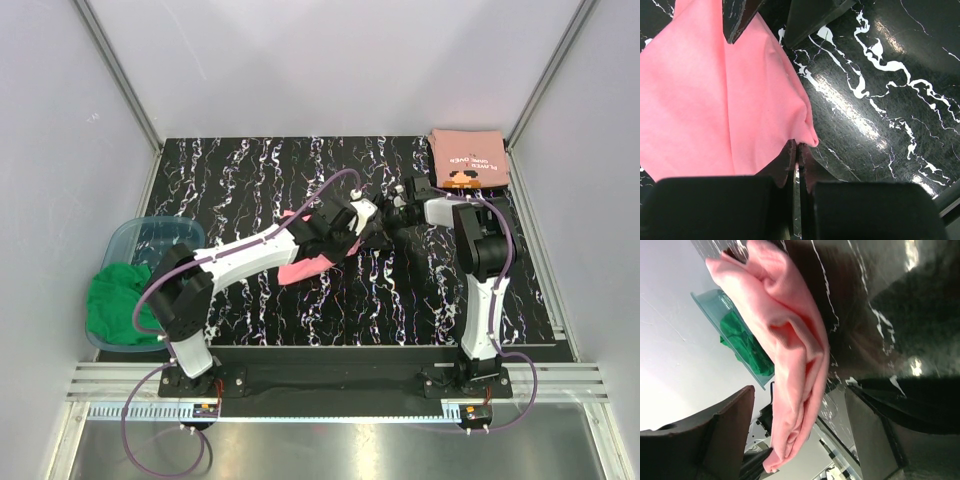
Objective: Fold and stack the t-shirts
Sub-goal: Neatly place the folded tshirt to the corner
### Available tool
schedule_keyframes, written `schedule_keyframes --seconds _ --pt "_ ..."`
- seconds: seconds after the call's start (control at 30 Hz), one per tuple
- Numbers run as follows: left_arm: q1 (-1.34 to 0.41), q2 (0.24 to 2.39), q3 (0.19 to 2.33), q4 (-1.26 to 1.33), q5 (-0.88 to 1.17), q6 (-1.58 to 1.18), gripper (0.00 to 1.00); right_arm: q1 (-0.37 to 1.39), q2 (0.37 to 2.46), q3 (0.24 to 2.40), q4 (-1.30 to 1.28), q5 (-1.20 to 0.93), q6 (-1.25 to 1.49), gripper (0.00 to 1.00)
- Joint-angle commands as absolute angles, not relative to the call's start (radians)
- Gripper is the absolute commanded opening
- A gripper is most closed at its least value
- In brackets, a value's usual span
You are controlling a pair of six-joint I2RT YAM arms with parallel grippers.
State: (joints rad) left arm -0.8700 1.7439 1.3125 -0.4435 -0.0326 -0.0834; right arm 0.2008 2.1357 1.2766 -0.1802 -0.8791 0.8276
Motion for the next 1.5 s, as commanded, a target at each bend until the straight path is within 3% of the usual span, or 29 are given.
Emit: schedule_keyframes --seconds 0.0,0.3,0.63,0.67,0.73,0.8,0.9,0.93,0.97,1.1,1.47 --pt "-0.865 1.672 1.348 -0.428 -0.026 -0.074 0.0 0.212 2.181 1.304 -0.155 -0.815 0.828 0.8" --pt "-0.865 1.652 1.341 -0.428 -0.018 -0.072 0.0 0.229 2.241 1.354 -0.132 -0.778 0.844 0.75" --pt "-0.865 1.646 1.319 -0.42 -0.006 -0.072 0.0 0.253 2.249 1.384 -0.143 -0.764 0.804 0.5" --pt "-0.865 1.644 1.312 -0.416 0.011 -0.072 0.0 0.253 2.241 1.382 -0.14 -0.759 0.801 0.45" --pt "-0.865 1.647 1.304 -0.408 0.032 -0.075 0.0 0.252 2.237 1.388 -0.143 -0.75 0.784 0.18" --pt "-0.865 1.651 1.299 -0.408 0.078 -0.083 0.0 0.255 2.238 1.416 -0.19 -0.726 0.74 0.0" --pt "-0.865 1.643 1.276 -0.394 0.141 -0.112 0.03 0.253 2.229 1.483 -0.296 -0.664 0.634 0.0" --pt "-0.864 1.637 1.266 -0.388 0.146 -0.129 0.09 0.256 2.227 1.533 -0.339 -0.64 0.594 0.0" --pt "-0.862 1.628 1.255 -0.371 0.144 -0.156 0.22 0.256 2.223 1.56 -0.441 -0.576 0.553 0.0" --pt "-0.842 1.549 1.189 -0.344 0.123 -0.213 0.43 0.255 2.209 1.68 -0.642 -0.392 0.316 0.0" --pt "-0.759 1.263 0.993 -0.359 0.173 -0.253 0.43 0.253 2.22 1.954 -0.896 0.139 -0.006 0.0"
